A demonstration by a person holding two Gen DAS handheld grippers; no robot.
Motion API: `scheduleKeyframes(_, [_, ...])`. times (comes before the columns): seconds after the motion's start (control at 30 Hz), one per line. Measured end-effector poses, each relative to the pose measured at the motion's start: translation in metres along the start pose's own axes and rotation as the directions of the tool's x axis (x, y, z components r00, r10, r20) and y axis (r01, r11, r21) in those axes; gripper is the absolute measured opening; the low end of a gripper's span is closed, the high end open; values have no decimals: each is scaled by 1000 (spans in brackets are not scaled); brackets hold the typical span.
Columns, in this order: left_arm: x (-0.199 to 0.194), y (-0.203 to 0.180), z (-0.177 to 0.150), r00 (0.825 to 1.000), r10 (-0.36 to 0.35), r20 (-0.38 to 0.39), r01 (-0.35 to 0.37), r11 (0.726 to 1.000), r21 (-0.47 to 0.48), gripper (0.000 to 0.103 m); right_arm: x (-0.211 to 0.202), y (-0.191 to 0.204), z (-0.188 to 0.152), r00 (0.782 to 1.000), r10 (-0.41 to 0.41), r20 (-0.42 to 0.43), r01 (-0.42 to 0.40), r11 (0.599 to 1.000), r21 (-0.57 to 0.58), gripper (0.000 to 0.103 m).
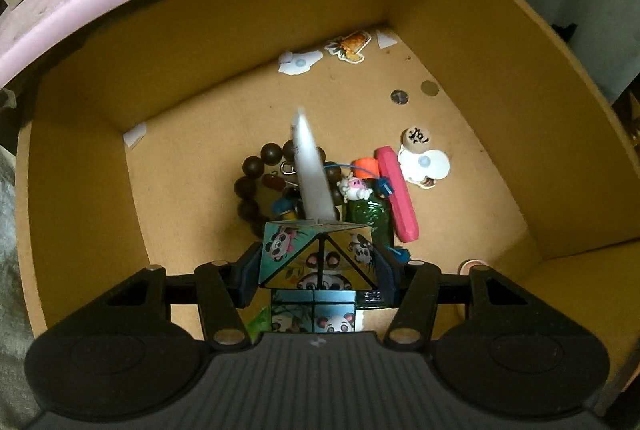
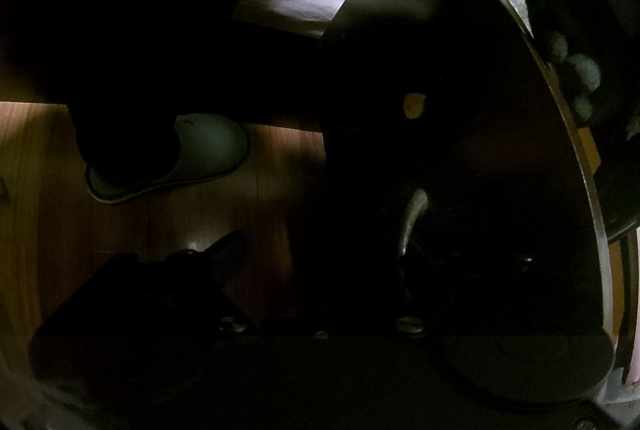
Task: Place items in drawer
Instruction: 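Carry the polyhedron puzzle down into the open drawer, then open the left tool to release the puzzle inside the drawer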
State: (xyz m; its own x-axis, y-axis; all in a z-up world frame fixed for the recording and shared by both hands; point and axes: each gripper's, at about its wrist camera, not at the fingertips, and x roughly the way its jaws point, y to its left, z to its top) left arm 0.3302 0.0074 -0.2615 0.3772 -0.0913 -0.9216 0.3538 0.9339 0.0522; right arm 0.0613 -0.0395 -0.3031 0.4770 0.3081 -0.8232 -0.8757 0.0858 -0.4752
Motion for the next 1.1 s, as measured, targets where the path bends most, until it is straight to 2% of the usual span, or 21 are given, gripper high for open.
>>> scheduleKeyframes(0.17, [-2,8,2,1000,2,9,-1,999,-52,69,1,1,2,1000,-4,-4,4,1000,3,89])
scheduleKeyframes(0.6, [-5,7,2,999,30,34,-28,997,-68,76,3,2,4,1000,-12,-14,12,1000,12,90])
scheduleKeyframes(0.7, [-9,10,2,998,32,52,-28,996,-85,76,4,2,5,1000,-14,-18,14,1000,15,90])
scheduleKeyframes(0.73, [-14,11,2,996,30,80,-22,995,-93,76,4,3,5,1000,-15,-19,15,1000,16,90])
scheduleKeyframes(0.87, [-44,17,5,970,0,244,36,989,-146,76,6,4,6,1000,-16,-21,17,1000,7,90])
scheduleKeyframes(0.93, [-58,21,8,955,-8,297,65,981,-185,76,6,4,6,1000,-17,-20,17,1000,3,90])
scheduleKeyframes(1.1, [-88,15,24,908,28,417,56,980,-189,76,4,4,4,1000,-17,-14,17,1000,-1,90])
